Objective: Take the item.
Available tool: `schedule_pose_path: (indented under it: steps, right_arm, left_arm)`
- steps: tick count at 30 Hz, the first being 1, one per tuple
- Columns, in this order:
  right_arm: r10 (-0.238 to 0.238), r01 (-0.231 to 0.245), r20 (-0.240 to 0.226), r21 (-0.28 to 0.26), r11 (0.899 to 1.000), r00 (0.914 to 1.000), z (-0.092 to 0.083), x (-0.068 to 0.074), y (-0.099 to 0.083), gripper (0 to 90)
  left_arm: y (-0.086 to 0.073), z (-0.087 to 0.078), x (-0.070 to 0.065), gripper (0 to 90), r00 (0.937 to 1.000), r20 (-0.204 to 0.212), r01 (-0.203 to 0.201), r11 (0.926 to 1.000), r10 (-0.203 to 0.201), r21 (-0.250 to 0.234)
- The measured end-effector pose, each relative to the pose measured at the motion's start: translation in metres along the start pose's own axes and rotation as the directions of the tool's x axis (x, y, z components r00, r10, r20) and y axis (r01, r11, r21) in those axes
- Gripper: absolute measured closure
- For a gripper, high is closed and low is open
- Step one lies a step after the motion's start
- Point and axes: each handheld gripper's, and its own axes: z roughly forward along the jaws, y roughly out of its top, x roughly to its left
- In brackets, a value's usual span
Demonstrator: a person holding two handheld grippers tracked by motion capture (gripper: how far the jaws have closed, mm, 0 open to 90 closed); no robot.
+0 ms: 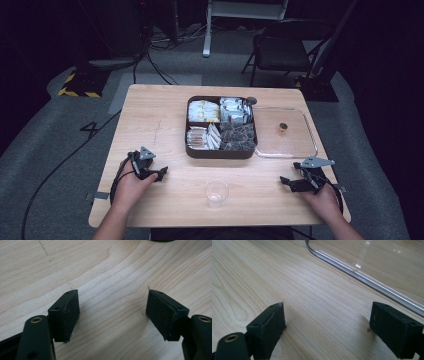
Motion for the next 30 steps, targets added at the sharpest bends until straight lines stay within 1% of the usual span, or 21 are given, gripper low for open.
schedule_pose_path:
  steps: [6,10,13,14,15,16,18,19,21,22,23,24,25,26,30]
  right_arm:
    - [0.000,0.000,0.000,0.000,1.000,1.0000,0.000,0.000,0.000,13.3]
    - [0.000,0.000,0.000,0.000,1.000,1.0000,0.000,0.000,0.000,13.3]
    - [0.001,-0.001,0.001,-0.001,1.000,1.0000,0.000,0.000,0.000,13.9]
    - [0.002,-0.002,0.002,-0.001,1.000,1.0000,0.000,0.000,0.000,14.3]
    - [0.003,-0.003,0.003,-0.002,1.000,1.0000,0.000,0.000,0.000,14.8]
    - [0.003,-0.003,0.004,-0.002,1.000,1.0000,0.000,0.000,0.000,14.8]
    - [0.001,-0.001,0.001,-0.003,1.000,1.0000,0.000,0.000,0.000,15.4]
    - [0.001,-0.001,0.001,-0.003,1.000,1.0000,0.000,0.000,0.000,15.4]
    - [0.005,-0.005,0.003,-0.009,1.000,1.0000,-0.001,-0.002,0.000,18.6]
    - [0.005,-0.005,0.003,-0.009,1.000,1.0000,-0.001,-0.002,0.000,18.6]
    - [-0.002,0.002,-0.002,-0.011,1.000,1.0000,-0.001,-0.003,0.000,19.7]
    - [-0.005,0.005,-0.006,-0.013,1.000,1.0000,-0.001,-0.004,0.000,20.3]
    - [-0.005,0.005,-0.006,-0.013,1.000,1.0000,-0.001,-0.004,0.000,20.3]
    - [-0.007,0.007,-0.011,-0.015,1.000,0.9999,-0.001,-0.005,0.000,21.3]
    - [-0.009,0.008,-0.012,-0.016,1.000,0.9999,-0.001,-0.006,0.000,21.4]
  left_arm:
    - [0.010,-0.006,-0.002,31.3,0.9997,0.023,-0.011,0.9998,0.012,-0.015]
    - [0.019,-0.011,-0.004,31.6,0.9982,0.057,-0.016,0.9995,0.017,-0.026]
    - [0.028,-0.013,-0.004,32.0,0.9971,0.071,-0.024,0.9990,0.026,-0.038]
    - [0.031,-0.014,-0.003,32.3,0.9964,0.076,-0.036,0.9985,0.039,-0.042]
    - [0.031,-0.014,-0.003,32.3,0.9964,0.076,-0.036,0.9985,0.039,-0.042]
    - [0.038,-0.015,-0.003,32.4,0.9957,0.080,-0.044,0.9978,0.048,-0.049]
    - [0.046,-0.015,-0.002,32.5,0.9946,0.085,-0.055,0.9970,0.060,-0.054]
    - [0.046,-0.015,-0.002,32.6,0.9946,0.085,-0.055,0.9970,0.060,-0.054]
    - [0.057,-0.016,-0.002,32.7,0.9919,0.111,-0.054,0.9961,0.062,-0.070]
    - [0.057,-0.016,-0.002,32.9,0.9919,0.111,-0.054,0.9961,0.062,-0.070]
    - [0.065,-0.016,-0.002,33.0,0.9901,0.123,-0.056,0.9949,0.067,-0.084]
    - [0.069,-0.016,-0.003,33.1,0.9894,0.132,-0.049,0.9945,0.061,-0.093]
    - [0.069,-0.016,-0.003,33.2,0.9894,0.132,-0.049,0.9945,0.061,-0.093]
    - [0.077,-0.017,-0.004,33.2,0.9879,0.136,-0.060,0.9927,0.074,-0.104]
    - [0.092,-0.016,-0.006,33.9,0.9866,0.137,-0.073,0.9900,0.089,-0.121]
